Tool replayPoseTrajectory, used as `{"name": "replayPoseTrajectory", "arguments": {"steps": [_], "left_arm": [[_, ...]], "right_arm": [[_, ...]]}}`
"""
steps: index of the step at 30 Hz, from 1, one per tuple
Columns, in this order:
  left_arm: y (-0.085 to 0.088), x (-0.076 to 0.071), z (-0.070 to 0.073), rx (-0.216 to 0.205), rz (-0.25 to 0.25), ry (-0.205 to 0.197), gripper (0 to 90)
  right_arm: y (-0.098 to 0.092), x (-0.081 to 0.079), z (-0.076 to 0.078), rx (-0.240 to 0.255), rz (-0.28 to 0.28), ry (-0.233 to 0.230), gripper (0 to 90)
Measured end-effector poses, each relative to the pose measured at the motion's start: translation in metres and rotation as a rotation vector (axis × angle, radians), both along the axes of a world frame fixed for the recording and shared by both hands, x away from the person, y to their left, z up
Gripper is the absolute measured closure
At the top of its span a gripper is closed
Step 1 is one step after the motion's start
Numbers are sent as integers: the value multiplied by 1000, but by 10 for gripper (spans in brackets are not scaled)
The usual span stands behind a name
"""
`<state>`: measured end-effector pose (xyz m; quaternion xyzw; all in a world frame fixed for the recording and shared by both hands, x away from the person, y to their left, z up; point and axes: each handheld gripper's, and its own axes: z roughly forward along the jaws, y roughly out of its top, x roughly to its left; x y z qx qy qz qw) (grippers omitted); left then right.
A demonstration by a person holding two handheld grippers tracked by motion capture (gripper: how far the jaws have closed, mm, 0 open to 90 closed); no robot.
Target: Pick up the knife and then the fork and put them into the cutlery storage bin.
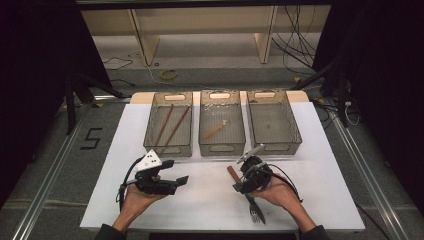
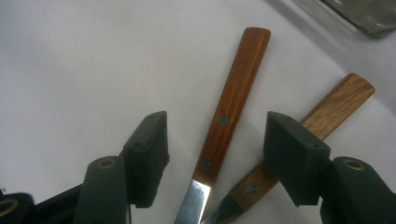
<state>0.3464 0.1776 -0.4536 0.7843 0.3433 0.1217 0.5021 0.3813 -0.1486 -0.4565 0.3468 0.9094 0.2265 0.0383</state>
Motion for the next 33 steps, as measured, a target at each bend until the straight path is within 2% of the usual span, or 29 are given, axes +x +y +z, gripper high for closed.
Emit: {"name": "replayPoseTrajectory", "arguments": {"steps": [8, 14, 20, 30, 33], "left_arm": [[-1, -2, -2, 14, -7, -2, 188], [-3, -3, -2, 23, -15, -6, 189], [-4, -4, -3, 25, -28, -12, 191], [-5, -4, -4, 24, -27, -7, 196], [-6, -3, -5, 28, -29, -5, 197]], "right_arm": [[4, 0, -4, -30, 6, 10, 483], [7, -2, -6, -58, 13, 2, 545], [11, -3, -9, -102, 36, -10, 564], [13, -3, -9, -132, 47, -23, 623], [15, -4, -8, -150, 56, -21, 669]]}}
